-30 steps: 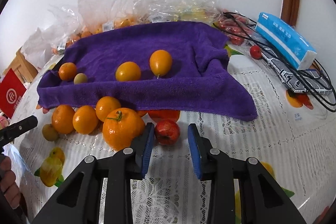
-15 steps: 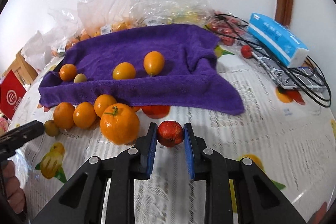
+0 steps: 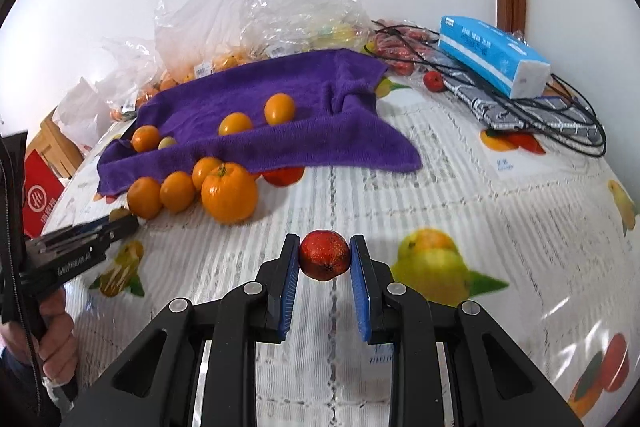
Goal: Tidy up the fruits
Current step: 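Grasp a small yellow-brown fruit with the left gripper, then lift the cherry tomato and small fruit in both grippers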
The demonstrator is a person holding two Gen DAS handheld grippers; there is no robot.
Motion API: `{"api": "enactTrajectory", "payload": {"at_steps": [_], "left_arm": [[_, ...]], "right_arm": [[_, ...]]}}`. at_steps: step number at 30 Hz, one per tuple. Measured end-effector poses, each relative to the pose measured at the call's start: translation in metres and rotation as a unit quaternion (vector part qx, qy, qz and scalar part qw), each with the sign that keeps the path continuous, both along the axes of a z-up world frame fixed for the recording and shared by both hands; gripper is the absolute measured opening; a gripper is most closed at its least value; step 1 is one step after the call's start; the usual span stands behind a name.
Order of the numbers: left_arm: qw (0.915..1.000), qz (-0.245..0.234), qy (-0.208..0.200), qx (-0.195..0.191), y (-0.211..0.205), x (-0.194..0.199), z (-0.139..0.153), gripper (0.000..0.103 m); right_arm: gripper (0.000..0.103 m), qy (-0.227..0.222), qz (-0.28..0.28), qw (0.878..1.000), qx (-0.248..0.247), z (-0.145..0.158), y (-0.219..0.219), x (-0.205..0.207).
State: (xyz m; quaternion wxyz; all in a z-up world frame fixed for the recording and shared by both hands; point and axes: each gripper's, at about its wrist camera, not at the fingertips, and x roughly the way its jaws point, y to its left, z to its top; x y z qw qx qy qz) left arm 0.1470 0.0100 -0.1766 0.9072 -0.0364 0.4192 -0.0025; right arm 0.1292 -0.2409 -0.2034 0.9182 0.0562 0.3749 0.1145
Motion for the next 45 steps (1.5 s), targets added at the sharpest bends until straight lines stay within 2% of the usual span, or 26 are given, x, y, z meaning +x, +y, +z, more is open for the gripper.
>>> {"api": "enactTrajectory", "payload": {"at_steps": [4, 8, 16, 27, 38, 45], "left_arm": [[1.0, -0.001, 0.001, 0.005, -0.001, 0.0, -0.001, 0.026], [1.0, -0.001, 0.0, -0.001, 0.0, -0.001, -0.001, 0.027], [0.9994, -0.001, 0.004, 0.034, -0.01, 0.001, -0.002, 0.027], [0.9999, -0.012, -0.002, 0.002, -0.004, -0.003, -0.001, 0.026], [0.9984, -0.004, -0.012, -0.055, 0.012, -0.014, 0.0, 0.026], [0.9962, -0.011, -0.026, -0.082, 0.017, -0.018, 0.002, 0.026]], "right_arm": [[0.025, 0.008, 0.002, 1.0, 0.004, -0.009, 0.001, -0.005], [0.025, -0.008, 0.007, 1.0, 0.018, -0.006, -0.003, -0.009], [0.025, -0.011, 0.006, 1.0, 0.023, -0.005, -0.003, -0.009], [0.025, -0.007, -0.001, 1.0, 0.028, -0.006, -0.007, -0.009], [0.025, -0.013, 0.004, 0.999, 0.04, -0.005, -0.009, -0.011], [0.025, -0.006, 0.016, 1.0, 0.018, -0.006, 0.001, -0.009]]}}
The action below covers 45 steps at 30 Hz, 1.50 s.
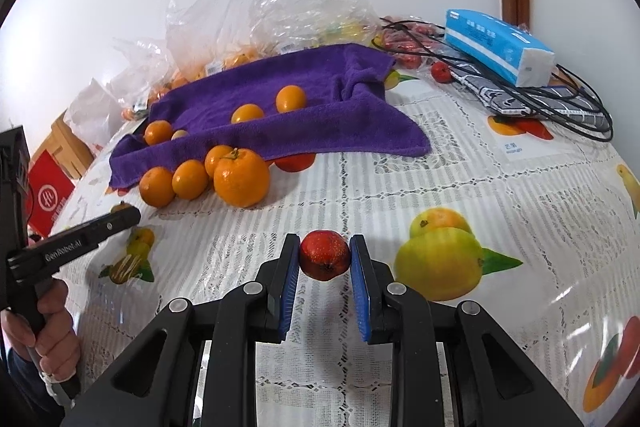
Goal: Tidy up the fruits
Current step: 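Lift the cherry tomato and small fruit in both grippers, then carry the cherry tomato and small fruit over the purple towel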
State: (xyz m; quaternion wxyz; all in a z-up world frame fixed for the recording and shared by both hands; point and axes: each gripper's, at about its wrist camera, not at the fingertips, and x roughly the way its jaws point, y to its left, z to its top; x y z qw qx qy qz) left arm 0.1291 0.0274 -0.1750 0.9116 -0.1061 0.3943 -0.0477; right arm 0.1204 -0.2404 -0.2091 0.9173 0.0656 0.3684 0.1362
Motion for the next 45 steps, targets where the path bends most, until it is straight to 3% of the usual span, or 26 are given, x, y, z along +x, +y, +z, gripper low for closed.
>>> {"api": "enactTrajectory", "payload": {"at_steps": [27, 39, 45], "left_arm": [[0.997, -0.006, -0.074, 0.022, -0.01, -0.025, 0.019, 0.026], [0.9979, 0.009, -0.063, 0.007, 0.003, -0.02, 0.022, 0.026], [0.998, 0.019, -0.059, 0.014, 0.016, -0.01, 0.036, 0.026]], "right_arm": [[0.025, -0.013, -0.057, 0.998, 0.007, 0.006, -0.007, -0.009], [0.025, -0.076, -0.004, 0.997, 0.026, 0.072, 0.026, -0.003], [0.025, -0.093, 0.003, 0.995, 0.017, 0.08, 0.038, 0.017]]}}
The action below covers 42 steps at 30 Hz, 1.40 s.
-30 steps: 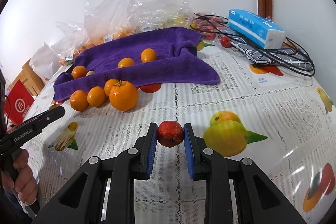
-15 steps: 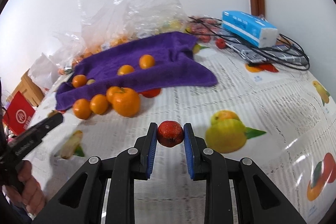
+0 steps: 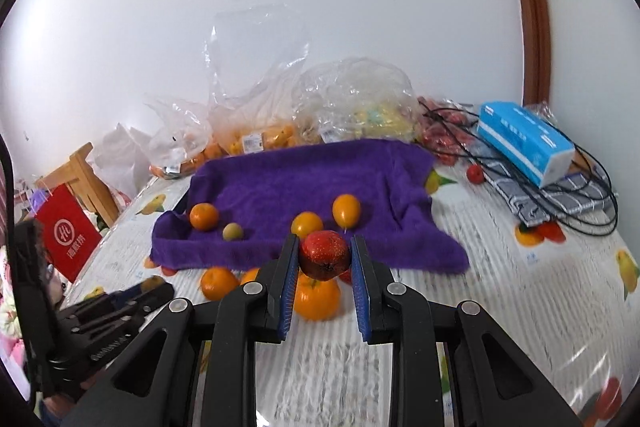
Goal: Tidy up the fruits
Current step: 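Carry the cherry tomato and small fruit over the purple towel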
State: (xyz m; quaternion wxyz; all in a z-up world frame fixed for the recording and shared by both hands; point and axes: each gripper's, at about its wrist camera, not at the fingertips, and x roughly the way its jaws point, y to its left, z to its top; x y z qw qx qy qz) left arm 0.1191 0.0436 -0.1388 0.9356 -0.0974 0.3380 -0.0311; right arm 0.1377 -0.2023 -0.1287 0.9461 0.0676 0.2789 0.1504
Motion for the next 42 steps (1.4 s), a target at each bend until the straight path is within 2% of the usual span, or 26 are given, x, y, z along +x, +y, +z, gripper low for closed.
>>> {"api": "enactTrajectory", "payload": {"at_steps": [10, 14, 22, 26, 29, 32, 37, 42], "left_arm": [[0.9989, 0.027, -0.027, 0.026, 0.012, 0.04, 0.034, 0.026], [0.9984, 0.037, -0.038, 0.019, 0.013, 0.065, 0.045, 0.026], [0.9977, 0.054, -0.041, 0.006, 0.01, 0.117, 0.039, 0.026], [0.9975, 0.064, -0.029, -0.007, 0.014, 0.124, 0.015, 0.026], [0.998, 0.062, -0.009, -0.011, 0.015, 0.127, 0.002, 0.026], [0.9982, 0.059, -0.008, -0.003, 0.013, 0.127, -0.001, 0.026], [0.9984, 0.055, -0.004, -0.015, 0.011, 0.128, -0.01, 0.026], [0.999, 0.044, -0.007, 0.004, -0.001, 0.129, -0.012, 0.026]], "right_arm": [[0.025, -0.024, 0.004, 1.0, 0.011, 0.015, 0.004, 0.04], [0.025, -0.028, 0.002, 0.999, 0.017, 0.02, 0.006, 0.06], [0.025, -0.033, -0.014, 0.999, 0.023, 0.031, 0.006, 0.102], [0.025, -0.019, -0.026, 0.999, 0.033, 0.01, 0.0, 0.117], [0.025, 0.009, -0.037, 0.999, 0.021, -0.009, -0.005, 0.125], [0.025, 0.021, -0.052, 0.998, 0.021, -0.016, -0.012, 0.13], [0.025, 0.036, -0.061, 0.997, 0.004, -0.03, -0.01, 0.135], [0.025, 0.068, -0.053, 0.996, -0.012, -0.047, -0.001, 0.143]]}}
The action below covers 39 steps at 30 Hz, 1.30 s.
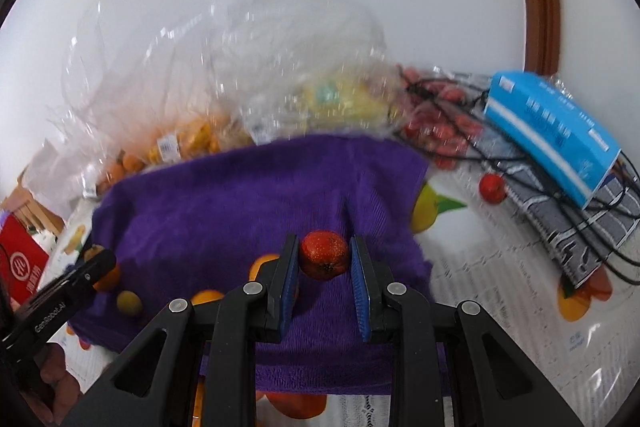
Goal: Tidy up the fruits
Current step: 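Carry the cherry tomato and small fruit over the purple towel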
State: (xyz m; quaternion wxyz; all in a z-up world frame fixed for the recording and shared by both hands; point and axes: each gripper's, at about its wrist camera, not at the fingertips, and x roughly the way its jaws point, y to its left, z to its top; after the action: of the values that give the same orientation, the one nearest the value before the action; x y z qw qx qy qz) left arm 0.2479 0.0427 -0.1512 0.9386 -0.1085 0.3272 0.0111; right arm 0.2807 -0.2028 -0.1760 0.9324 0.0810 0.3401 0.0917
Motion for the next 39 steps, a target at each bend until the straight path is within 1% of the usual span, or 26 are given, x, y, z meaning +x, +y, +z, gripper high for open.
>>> {"api": "enactTrajectory", "payload": {"at_steps": [3, 7, 10, 15, 24, 36, 39], "left_arm": [[1.0, -0.001, -0.001, -0.002, 0.0, 0.001, 0.0, 0.026], [0.9999, 0.001, 0.005, -0.013, 0.005, 0.003, -0.001, 0.026], [0.9996, -0.007, 0.005, -0.025, 0.006, 0.004, -0.001, 0.026], [0.9995, -0.007, 0.01, -0.03, 0.006, 0.007, -0.003, 0.026], [0.9994, -0.011, 0.016, -0.029, 0.004, 0.008, -0.004, 0.026], [0.9994, -0.011, 0.018, -0.028, 0.003, 0.008, -0.005, 0.026], [0.9994, -0.011, 0.019, -0.028, 0.003, 0.008, -0.005, 0.026]], "right_arm": [[0.025, 0.003, 0.004, 1.0, -0.011, -0.005, 0.005, 0.001], [0.025, 0.007, 0.003, 1.0, -0.018, -0.008, 0.007, 0.002], [0.025, 0.009, 0.001, 1.0, -0.018, -0.01, 0.007, 0.003], [0.025, 0.014, -0.001, 1.0, -0.019, -0.012, 0.006, 0.005], [0.026, 0.023, 0.001, 0.999, -0.028, -0.016, 0.01, 0.009], [0.026, 0.021, 0.0, 0.999, -0.03, -0.016, 0.011, 0.008], [0.028, 0.022, 0.002, 0.999, -0.03, -0.016, 0.012, 0.008]]}}
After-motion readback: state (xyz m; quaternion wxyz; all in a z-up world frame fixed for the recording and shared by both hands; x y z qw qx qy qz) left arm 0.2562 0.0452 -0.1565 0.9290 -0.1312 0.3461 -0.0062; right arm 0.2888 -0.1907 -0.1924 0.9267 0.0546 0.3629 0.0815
